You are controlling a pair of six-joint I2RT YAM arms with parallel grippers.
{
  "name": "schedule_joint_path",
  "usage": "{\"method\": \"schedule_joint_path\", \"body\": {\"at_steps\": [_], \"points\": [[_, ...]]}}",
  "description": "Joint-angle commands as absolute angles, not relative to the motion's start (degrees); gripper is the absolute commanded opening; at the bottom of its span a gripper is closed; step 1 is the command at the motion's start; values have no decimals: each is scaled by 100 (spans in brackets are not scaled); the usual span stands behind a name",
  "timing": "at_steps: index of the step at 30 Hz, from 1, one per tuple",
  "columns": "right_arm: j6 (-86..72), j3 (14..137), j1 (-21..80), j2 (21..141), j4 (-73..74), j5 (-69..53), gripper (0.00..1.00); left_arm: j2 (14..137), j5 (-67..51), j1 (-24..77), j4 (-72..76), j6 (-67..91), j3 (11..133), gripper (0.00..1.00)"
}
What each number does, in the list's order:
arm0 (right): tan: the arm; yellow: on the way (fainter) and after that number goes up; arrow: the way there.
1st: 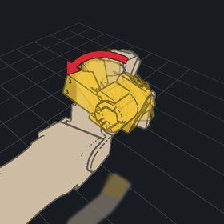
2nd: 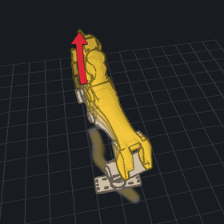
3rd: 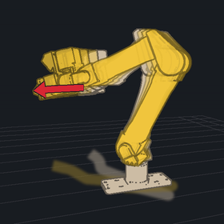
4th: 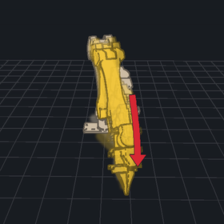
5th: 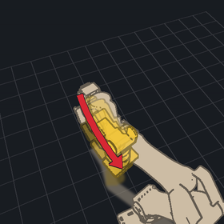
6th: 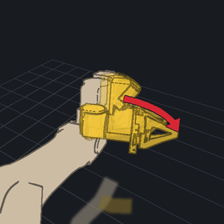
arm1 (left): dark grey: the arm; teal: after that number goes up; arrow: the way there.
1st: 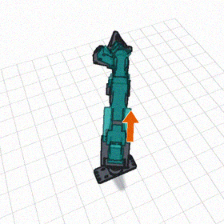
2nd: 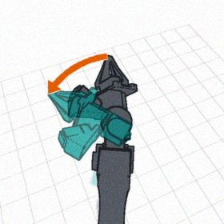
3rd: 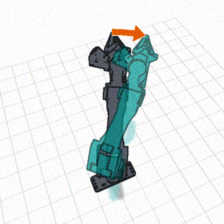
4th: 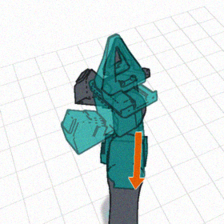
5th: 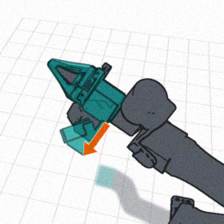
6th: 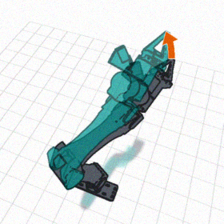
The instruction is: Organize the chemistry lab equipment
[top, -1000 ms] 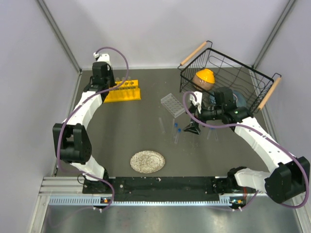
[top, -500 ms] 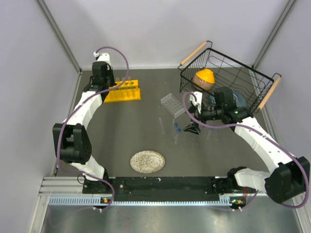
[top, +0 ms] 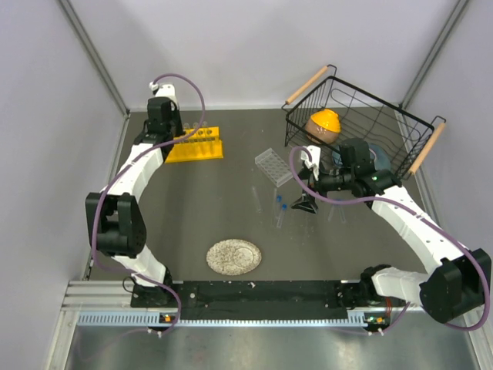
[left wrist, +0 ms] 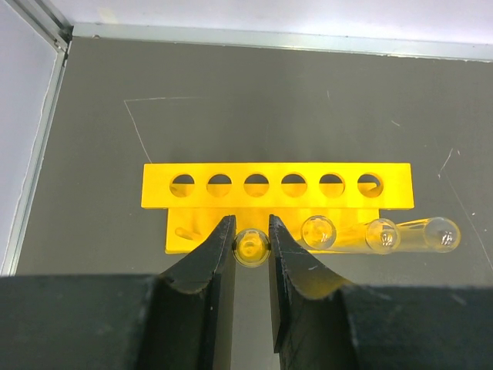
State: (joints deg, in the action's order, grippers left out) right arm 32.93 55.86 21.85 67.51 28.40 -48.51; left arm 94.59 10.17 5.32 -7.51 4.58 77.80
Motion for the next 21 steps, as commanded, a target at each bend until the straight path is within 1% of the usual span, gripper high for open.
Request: {"method": "schedule_joint_path", "body": {"at_steps": [1, 10, 21], "points": [[3410, 5563, 2127, 6724, 2698, -4966, 99, 9571, 1081, 492, -466, 483, 8016, 0], [3419, 5563, 2136, 6715, 2707, -4966, 99, 9729, 1107, 492, -448, 510, 7919, 1], [3437, 5563, 2136, 6715, 2716, -4957, 99, 9984, 1142, 457, -387, 650, 7699, 5]]}}
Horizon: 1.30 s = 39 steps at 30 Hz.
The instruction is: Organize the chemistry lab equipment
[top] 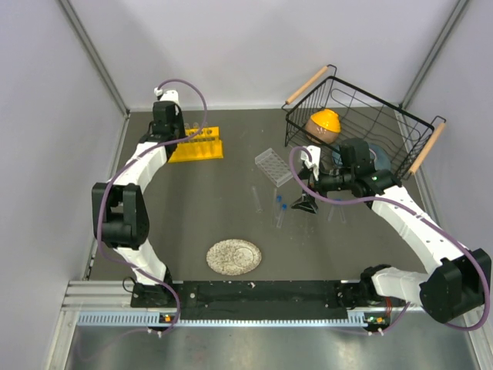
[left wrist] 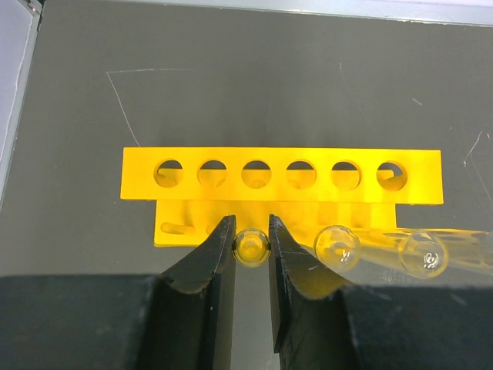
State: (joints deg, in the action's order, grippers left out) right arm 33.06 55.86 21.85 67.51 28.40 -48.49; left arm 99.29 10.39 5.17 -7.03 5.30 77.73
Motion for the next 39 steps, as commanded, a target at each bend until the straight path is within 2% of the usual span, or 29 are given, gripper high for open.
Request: {"method": "schedule_joint_path", "body": {"at_steps": [1, 7, 15, 23, 31, 35, 36, 39], "points": [[3437, 5563, 2136, 6715, 2716, -4957, 99, 10002, 1134, 448, -387, 668, 7699, 7], [3454, 5563, 2144, 6732, 2725, -4940, 99, 9923, 1195, 431, -413, 764, 7682, 22], [3454, 5563, 2136, 6759, 2725, -4931, 99, 9572, 1309, 431, -483, 852, 7629, 46], [3463, 5555, 2057, 6776, 2733, -4948, 99, 9027, 1573, 422, -729, 923, 7629, 60], [3524, 5511, 1969, 6776, 2725, -5001, 99, 7569, 1538, 422, -712, 1169, 7059, 73], [3542, 5476, 1846, 6768, 2716, -5080, 99, 6603, 1494, 422, -686, 1397, 6375, 88], [3533, 5476, 1837, 6768, 2716, -5089, 99, 6218, 1468, 422, -703, 1511, 6242, 98], [3359, 5502, 1802, 6785, 2655, -5036, 99, 5470, 1311, 413, -904, 1818, 5697, 99]]}}
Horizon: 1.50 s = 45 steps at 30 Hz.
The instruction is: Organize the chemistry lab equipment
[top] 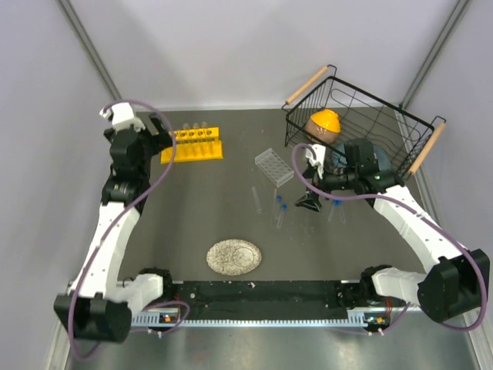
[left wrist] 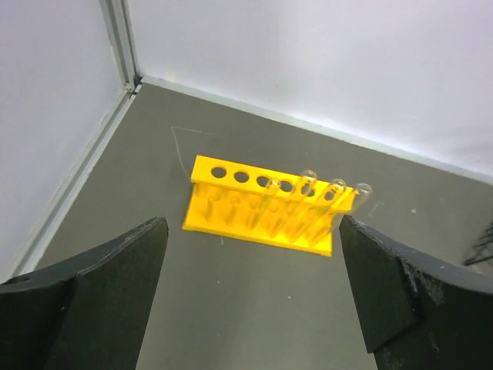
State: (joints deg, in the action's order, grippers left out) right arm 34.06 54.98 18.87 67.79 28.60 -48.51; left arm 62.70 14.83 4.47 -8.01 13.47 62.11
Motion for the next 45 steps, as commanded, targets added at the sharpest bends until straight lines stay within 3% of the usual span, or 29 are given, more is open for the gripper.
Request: {"method": "schedule_joint_path", "body": {"at_steps": [1, 7, 11, 21, 34, 39, 45], "points": [[3288, 5511, 1810, 6811, 2585, -5036, 99, 5284, 1162, 404, -1010, 1845, 5460, 99], [2269, 5598, 1872, 7066, 2215, -5247, 99, 3939, 37, 396, -1546, 1723, 4625, 99], [2206, 5949, 2468, 7540, 2827, -4624, 99, 3289, -193, 396, -1854, 1468, 4290, 99], [1135, 7039, 3865, 8850, 3401, -2245, 96, 3314, -194, 396, -1951, 1424, 3955, 99], [150, 8367, 4447, 10721, 3357, -1020, 94, 3199, -62, 413, -2021, 1415, 3894, 99], [53, 8639, 4561, 11188, 3357, -791, 83, 3173, -53, 431, -2013, 1406, 3885, 99], [44, 8789, 4667, 11531, 3357, -422, 57, 3173, -53, 448, -2021, 1397, 3885, 99]]}}
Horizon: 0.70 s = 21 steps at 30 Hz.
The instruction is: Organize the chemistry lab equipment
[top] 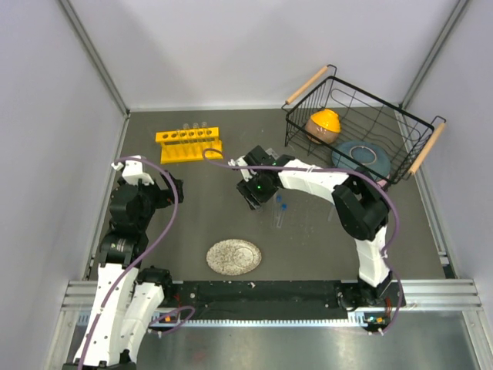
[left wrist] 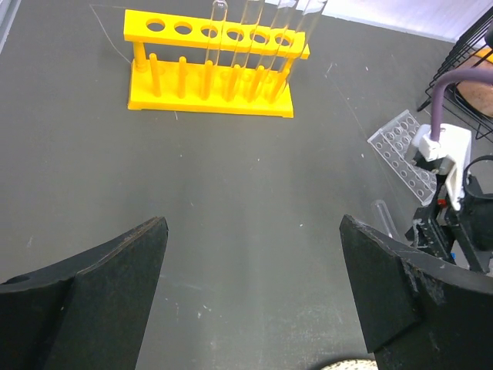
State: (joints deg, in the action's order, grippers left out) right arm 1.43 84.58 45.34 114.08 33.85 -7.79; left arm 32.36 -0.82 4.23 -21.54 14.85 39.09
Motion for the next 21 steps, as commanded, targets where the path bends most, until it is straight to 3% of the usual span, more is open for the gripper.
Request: {"method": "schedule_joint_path", "body": {"at_steps": [1, 10, 21], "points": [[35, 8798, 4667, 11566, 3357, -378, 54, 3173, -53, 448, -2021, 1397, 3885, 99], [-123, 8824, 4658, 11847, 3357, -193, 30, 3147, -53, 466, -2048, 1389, 3876, 99], [-149, 8824, 4658, 11550, 3349, -843, 19, 3129, -44, 466, -2214, 1590, 3955, 99]]}}
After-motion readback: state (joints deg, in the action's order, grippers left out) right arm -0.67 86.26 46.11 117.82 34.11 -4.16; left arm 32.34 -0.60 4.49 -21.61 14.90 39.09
